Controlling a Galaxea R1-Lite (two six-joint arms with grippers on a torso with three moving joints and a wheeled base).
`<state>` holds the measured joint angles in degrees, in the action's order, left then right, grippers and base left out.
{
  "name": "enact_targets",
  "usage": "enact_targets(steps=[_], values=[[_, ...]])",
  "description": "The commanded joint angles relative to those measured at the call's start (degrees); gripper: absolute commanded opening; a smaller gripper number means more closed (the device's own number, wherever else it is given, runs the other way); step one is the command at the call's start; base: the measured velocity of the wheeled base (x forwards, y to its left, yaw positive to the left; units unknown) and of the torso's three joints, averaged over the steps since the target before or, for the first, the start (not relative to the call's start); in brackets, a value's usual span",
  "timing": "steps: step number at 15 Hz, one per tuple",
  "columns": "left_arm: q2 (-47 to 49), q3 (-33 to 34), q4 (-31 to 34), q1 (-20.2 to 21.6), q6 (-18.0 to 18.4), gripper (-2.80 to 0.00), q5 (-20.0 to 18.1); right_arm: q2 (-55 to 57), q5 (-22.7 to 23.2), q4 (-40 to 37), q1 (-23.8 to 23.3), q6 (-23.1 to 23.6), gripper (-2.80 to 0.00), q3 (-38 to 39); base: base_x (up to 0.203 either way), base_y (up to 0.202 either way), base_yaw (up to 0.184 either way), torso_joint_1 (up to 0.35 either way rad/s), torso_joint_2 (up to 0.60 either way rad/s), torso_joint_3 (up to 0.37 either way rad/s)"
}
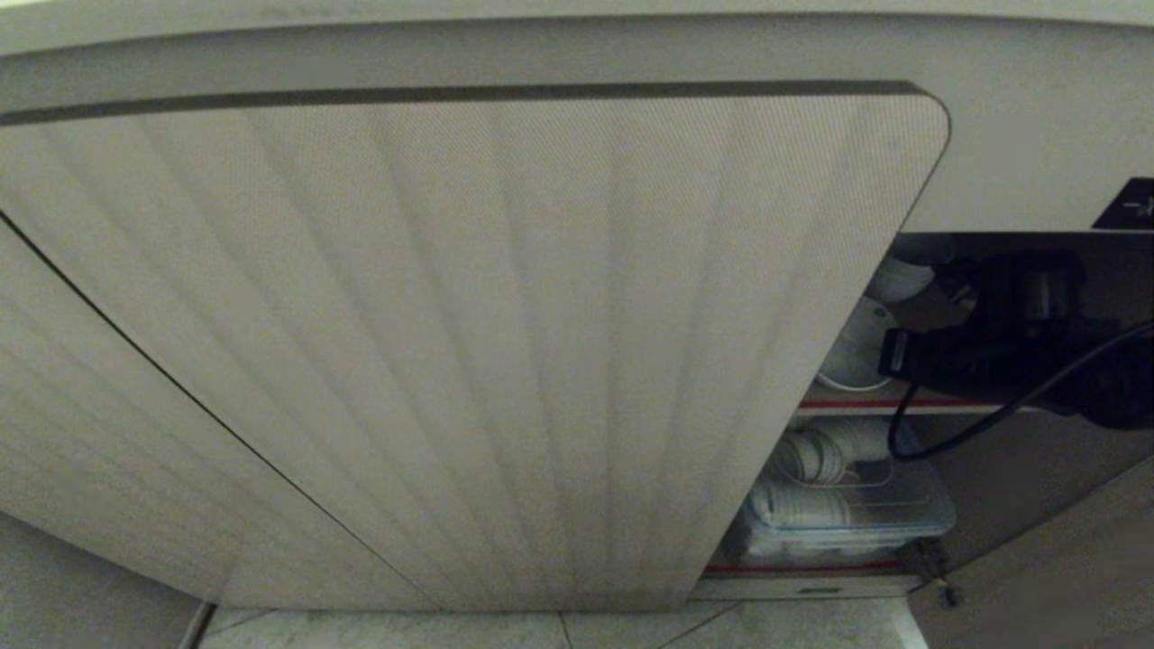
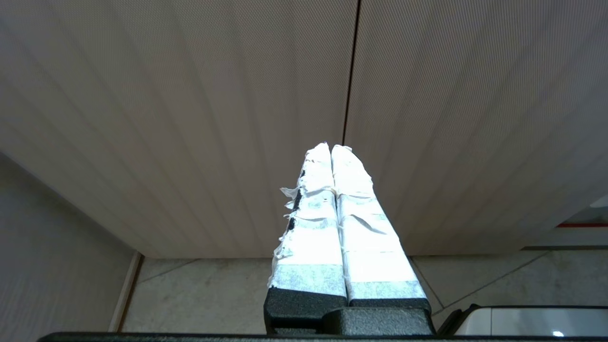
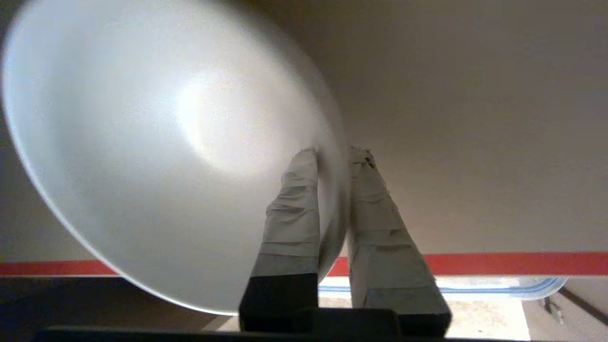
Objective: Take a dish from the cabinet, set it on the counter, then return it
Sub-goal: Take the bowl from the cabinet
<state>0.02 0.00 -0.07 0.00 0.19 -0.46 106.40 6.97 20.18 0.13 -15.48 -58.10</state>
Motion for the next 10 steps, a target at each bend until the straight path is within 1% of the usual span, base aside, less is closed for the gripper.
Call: enact_targets(steps=[1,7,10], values=[[-0.02,0.00,-0.02,0.00,-0.01,-2.80,0.02,-0.74,0.06,0.16,-0.05,-0.60,-2.80,0.16,0.000,0.000,0.000,0.000,0.00,0.000],[-0.02,0.00,-0.02,0.00,-0.01,-2.80,0.02,-2.76,0.28,-0.03,-0.06,-0.79,-2.80,2.47,0.000,0.000,0.000,0.000,0.00,0.000],[-0.02,0.00,-0.02,0.00,-0.01,-2.80,0.02,-3.16,0.36,-0.35,-0.05,-2.45,-2.80,2.20,0.000,0.000,0.000,0.000,0.00,0.000]])
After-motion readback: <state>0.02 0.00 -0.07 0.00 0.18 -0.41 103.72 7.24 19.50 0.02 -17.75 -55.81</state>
